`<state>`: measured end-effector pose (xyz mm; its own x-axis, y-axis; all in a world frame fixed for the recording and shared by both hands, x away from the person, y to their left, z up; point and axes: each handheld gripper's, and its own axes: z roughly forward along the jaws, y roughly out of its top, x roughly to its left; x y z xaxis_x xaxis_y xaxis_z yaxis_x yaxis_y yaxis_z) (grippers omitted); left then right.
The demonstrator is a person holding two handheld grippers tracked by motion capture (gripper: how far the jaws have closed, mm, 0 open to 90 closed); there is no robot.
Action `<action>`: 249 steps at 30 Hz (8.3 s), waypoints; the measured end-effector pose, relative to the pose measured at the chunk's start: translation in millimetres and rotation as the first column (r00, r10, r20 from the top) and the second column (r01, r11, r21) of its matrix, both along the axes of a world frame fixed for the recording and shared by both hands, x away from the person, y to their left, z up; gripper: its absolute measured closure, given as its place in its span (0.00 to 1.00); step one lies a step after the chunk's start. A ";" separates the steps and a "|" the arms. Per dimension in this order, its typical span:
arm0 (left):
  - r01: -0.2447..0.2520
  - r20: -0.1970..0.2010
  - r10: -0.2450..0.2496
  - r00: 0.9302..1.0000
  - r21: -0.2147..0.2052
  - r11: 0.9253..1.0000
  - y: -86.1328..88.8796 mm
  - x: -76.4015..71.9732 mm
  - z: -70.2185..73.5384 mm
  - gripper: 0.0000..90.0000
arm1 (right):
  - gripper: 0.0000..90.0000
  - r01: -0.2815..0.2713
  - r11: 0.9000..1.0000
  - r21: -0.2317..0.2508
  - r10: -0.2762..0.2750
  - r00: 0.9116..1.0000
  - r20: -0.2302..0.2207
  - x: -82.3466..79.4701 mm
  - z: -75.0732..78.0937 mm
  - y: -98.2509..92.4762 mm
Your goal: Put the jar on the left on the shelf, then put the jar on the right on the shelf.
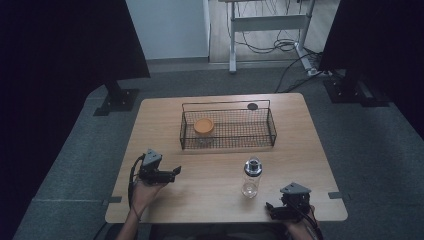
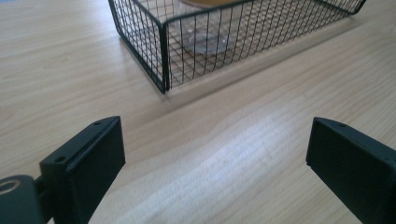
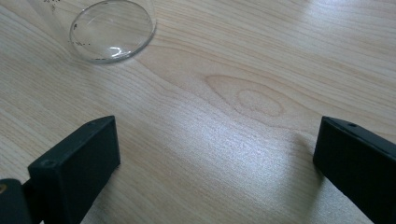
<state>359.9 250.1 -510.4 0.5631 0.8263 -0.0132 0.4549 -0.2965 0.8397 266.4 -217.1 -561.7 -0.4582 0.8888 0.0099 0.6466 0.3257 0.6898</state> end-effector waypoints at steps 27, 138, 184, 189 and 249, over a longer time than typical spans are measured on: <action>-0.028 -0.101 0.031 0.994 0.034 0.999 2.1 -21.1 -42.8 0.04 | 0.00 -0.002 1.000 -0.001 0.001 1.000 -0.003 0.0 0.2 0.0; -0.037 -0.144 0.057 0.988 0.141 0.989 -5.7 -17.2 -47.9 0.01 | 0.33 -0.300 0.948 0.109 0.282 0.947 0.151 41.6 84.5 59.9; -0.040 -0.144 0.060 0.988 0.138 0.990 -5.9 -17.2 -48.0 0.01 | 0.34 -0.259 0.961 0.100 0.236 0.951 0.202 74.2 112.3 62.4; -0.039 -0.143 0.059 0.988 0.138 0.990 -5.8 -17.2 -48.0 0.01 | 0.34 -0.255 0.963 0.090 0.233 0.952 0.197 78.5 114.7 63.8; -0.040 -0.144 0.060 0.988 0.138 0.990 -5.8 -17.2 -47.8 0.01 | 0.34 -0.226 0.971 0.084 0.201 0.951 0.234 148.9 169.4 79.6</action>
<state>342.7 244.3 -558.3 0.5212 0.8532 0.0196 0.5879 -0.3756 0.7164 415.4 -137.5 -392.4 -0.6385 0.7693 -0.0227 0.3966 0.3541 0.8470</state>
